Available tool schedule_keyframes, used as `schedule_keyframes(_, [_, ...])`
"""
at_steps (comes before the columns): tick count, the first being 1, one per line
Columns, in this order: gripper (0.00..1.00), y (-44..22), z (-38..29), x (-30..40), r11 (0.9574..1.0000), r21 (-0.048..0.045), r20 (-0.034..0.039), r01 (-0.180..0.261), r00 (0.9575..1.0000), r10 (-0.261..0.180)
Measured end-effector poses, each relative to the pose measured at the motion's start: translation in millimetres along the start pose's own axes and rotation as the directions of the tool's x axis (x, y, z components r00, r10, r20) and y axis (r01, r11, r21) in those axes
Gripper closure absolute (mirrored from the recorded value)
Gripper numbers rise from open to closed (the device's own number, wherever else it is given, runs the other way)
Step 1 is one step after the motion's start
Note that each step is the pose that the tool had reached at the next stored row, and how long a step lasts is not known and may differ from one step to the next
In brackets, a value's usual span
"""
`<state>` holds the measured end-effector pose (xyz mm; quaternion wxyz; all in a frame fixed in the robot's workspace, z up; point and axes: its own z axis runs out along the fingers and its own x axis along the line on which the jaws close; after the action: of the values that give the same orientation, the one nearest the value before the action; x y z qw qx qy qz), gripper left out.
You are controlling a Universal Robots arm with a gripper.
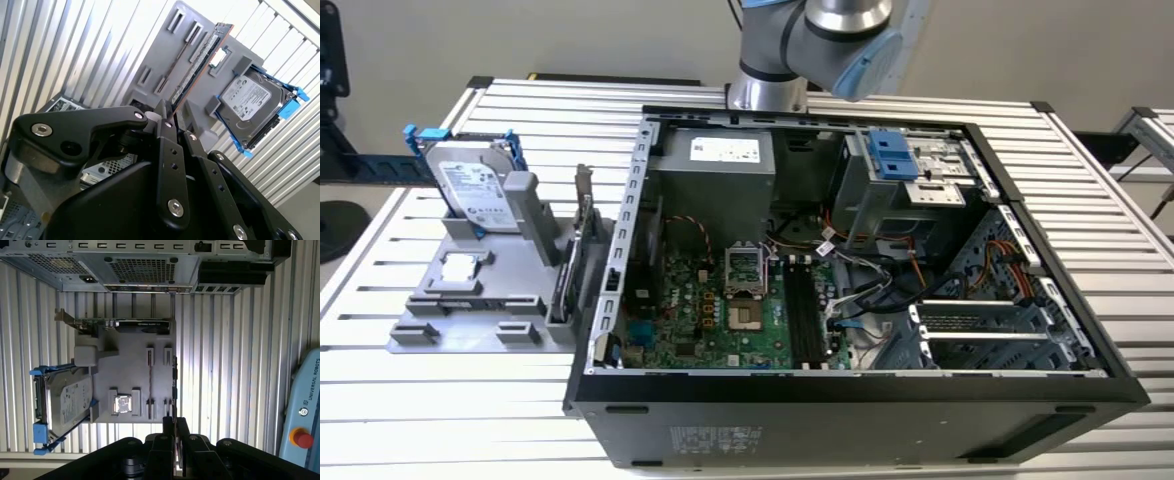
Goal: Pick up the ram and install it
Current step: 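Pick up the ram and move it above insertion slot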
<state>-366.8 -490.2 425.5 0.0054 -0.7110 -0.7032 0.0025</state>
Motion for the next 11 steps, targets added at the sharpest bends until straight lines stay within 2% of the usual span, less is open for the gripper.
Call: schedule_keyframes(11, [1.00,17.2,-0.2,0.2,1.0000,0.0000,0.0000,0.000,1.0000,0.000])
